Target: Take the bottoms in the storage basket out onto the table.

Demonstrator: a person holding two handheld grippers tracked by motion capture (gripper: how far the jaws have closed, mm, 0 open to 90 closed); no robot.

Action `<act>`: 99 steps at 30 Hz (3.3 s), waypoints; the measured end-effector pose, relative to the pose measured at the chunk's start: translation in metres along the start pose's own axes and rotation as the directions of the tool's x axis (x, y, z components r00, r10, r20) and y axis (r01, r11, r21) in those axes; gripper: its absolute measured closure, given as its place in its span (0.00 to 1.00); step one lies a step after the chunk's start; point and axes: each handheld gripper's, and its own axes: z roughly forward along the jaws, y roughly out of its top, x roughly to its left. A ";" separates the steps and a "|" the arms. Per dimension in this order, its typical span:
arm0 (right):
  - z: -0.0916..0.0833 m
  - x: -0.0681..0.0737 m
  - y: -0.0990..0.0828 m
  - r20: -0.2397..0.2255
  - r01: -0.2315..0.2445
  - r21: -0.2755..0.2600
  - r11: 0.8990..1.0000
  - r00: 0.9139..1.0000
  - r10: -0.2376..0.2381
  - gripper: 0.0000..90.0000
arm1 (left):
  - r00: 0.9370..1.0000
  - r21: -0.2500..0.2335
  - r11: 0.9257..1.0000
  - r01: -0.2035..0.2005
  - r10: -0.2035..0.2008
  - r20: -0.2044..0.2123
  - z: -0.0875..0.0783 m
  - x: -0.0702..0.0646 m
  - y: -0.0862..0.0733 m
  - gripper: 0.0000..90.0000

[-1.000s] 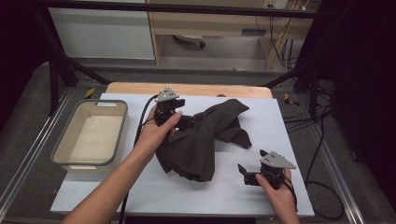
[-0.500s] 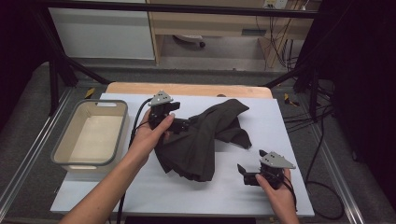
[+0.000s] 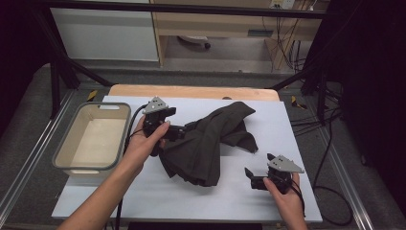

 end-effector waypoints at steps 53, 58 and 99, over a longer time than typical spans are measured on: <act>-0.001 0.000 0.000 0.003 0.006 0.004 1.000 1.000 -0.006 0.02 | 0.992 -0.085 0.995 0.053 -0.062 -0.112 -0.084 0.051 -0.021 0.04; -0.001 0.000 0.000 0.003 0.003 0.005 1.000 1.000 -0.003 0.02 | 0.990 -0.092 0.994 0.060 -0.071 -0.122 -0.095 0.055 -0.026 0.04; -0.003 -0.002 0.000 0.001 0.005 -0.003 1.000 1.000 -0.005 0.02 | 0.980 -0.067 0.995 0.068 -0.079 -0.183 -0.146 0.068 -0.078 0.05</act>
